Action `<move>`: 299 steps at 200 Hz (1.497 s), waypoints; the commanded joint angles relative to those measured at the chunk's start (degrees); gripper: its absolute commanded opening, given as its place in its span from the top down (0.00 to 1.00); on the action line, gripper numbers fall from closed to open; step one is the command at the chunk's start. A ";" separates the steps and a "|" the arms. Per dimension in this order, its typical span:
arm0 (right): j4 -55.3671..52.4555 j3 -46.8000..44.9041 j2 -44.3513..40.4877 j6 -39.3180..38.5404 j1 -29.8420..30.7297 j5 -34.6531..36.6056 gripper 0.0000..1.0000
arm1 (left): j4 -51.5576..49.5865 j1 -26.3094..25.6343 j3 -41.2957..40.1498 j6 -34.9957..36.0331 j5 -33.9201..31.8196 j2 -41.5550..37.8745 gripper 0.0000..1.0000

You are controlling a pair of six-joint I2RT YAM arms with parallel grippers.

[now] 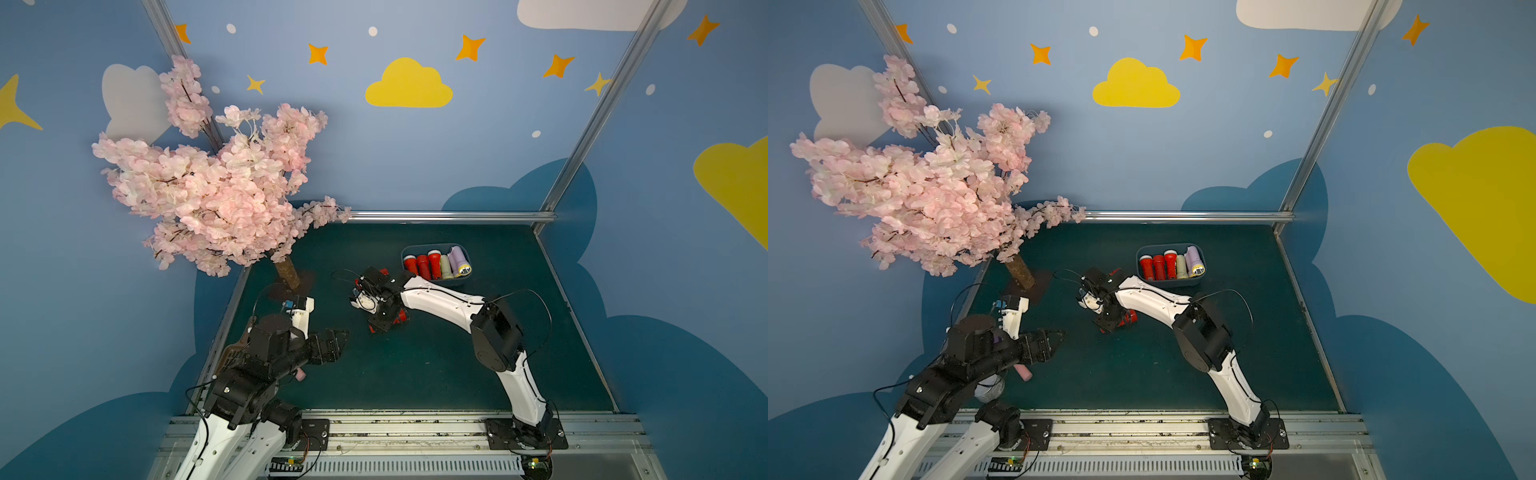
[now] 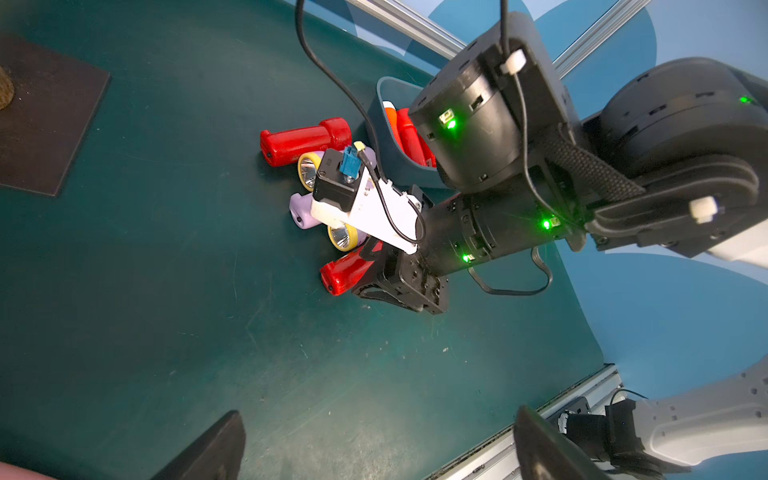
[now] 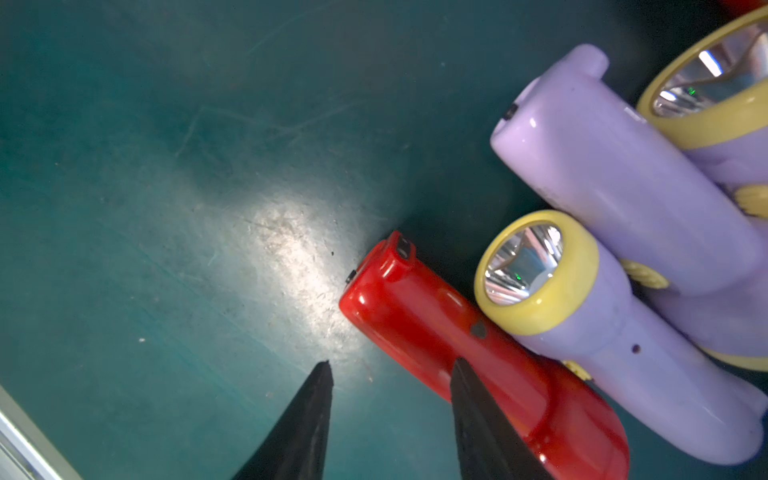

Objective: Put the flashlights into the storage boxes
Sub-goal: Pick up the flashlight from the center of the board.

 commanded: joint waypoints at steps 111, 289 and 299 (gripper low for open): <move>-1.25 -2.27 3.13 -0.51 -1.34 2.45 0.54 | 2.62 0.03 0.99 2.45 0.31 3.22 0.01; -5.57 2.99 -5.01 5.58 -9.84 9.98 0.82 | 12.56 0.15 5.83 6.41 5.38 18.57 0.01; -5.66 3.87 -5.23 5.58 -10.99 10.88 0.82 | 13.27 0.14 6.47 6.75 5.52 19.96 0.01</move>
